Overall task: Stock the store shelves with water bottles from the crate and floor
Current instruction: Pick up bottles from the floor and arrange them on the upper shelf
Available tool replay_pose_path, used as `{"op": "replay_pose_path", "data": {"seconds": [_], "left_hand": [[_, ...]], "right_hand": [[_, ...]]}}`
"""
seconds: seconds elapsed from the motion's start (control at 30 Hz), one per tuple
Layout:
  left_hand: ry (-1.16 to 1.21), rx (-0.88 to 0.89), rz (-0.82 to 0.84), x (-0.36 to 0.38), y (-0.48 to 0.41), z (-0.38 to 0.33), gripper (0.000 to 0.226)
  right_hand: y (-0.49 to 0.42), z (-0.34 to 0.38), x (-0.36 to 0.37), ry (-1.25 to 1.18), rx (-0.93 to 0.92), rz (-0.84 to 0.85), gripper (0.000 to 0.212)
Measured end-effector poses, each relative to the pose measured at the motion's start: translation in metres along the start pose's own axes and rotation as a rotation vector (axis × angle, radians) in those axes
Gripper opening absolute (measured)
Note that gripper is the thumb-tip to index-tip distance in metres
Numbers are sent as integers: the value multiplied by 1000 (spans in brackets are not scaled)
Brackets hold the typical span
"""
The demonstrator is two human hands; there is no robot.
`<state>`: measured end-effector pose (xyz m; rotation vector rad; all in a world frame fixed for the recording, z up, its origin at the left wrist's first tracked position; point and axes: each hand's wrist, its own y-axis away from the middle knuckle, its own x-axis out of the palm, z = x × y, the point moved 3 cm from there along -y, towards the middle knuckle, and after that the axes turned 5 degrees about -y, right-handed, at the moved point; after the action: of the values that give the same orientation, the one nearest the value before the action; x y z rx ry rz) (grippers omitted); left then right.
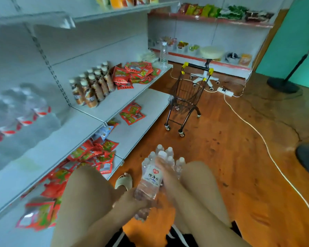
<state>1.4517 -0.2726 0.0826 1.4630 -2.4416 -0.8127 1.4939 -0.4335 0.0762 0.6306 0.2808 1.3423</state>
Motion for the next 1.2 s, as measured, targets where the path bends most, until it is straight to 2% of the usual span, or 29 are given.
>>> {"op": "replay_pose_path", "data": {"seconds": [0.07,0.17,0.27,0.3,0.37,0.4,0.43,0.5,0.53,0.57,0.67,0.8,0.87,0.93,1.03,1.2], "left_hand": [[48,-36,-76,-14,17,11,52],[55,-34,-166,-28,35,27,62],[62,-15,-282,-41,51,41,35],[63,-28,-330,-46,57,45,35],[110,-72,-402,-56,71,53,53],[116,-82,-427,-60,78,57,54],[105,-95,-449,-62,84,60,43],[94,-119,-520,-66,95,65,21],[88,-125,-566,-68,101,68,22],[77,-138,-609,-70,107,71,22],[131,-203,-676,-76,123,89,29],[202,-260,-760,-79,149,106,34],[242,-267,-780,-80,163,118,36],[273,-279,-801,-83,174,134,54],[323,-317,-834,-85,180,158,71],[392,-297,-885,-93,173,156,67]], "right_hand": [[4,-2,24,120,-25,97,46],[9,-7,56,211,-35,173,56],[-3,-27,89,286,-100,230,61],[-3,-32,102,299,-97,262,59],[0,-37,126,325,-120,313,44],[0,-40,137,338,-119,335,39],[5,-40,147,352,-110,357,39],[5,-47,167,382,-111,405,60],[8,-51,175,404,-107,433,67],[9,-57,183,405,-99,455,66],[14,-73,201,401,-77,508,52],[28,-97,233,453,-13,651,70],[40,-108,246,464,17,711,60],[51,-119,257,470,33,751,58],[58,-132,271,496,20,784,76],[58,-127,281,453,32,810,56]]}}
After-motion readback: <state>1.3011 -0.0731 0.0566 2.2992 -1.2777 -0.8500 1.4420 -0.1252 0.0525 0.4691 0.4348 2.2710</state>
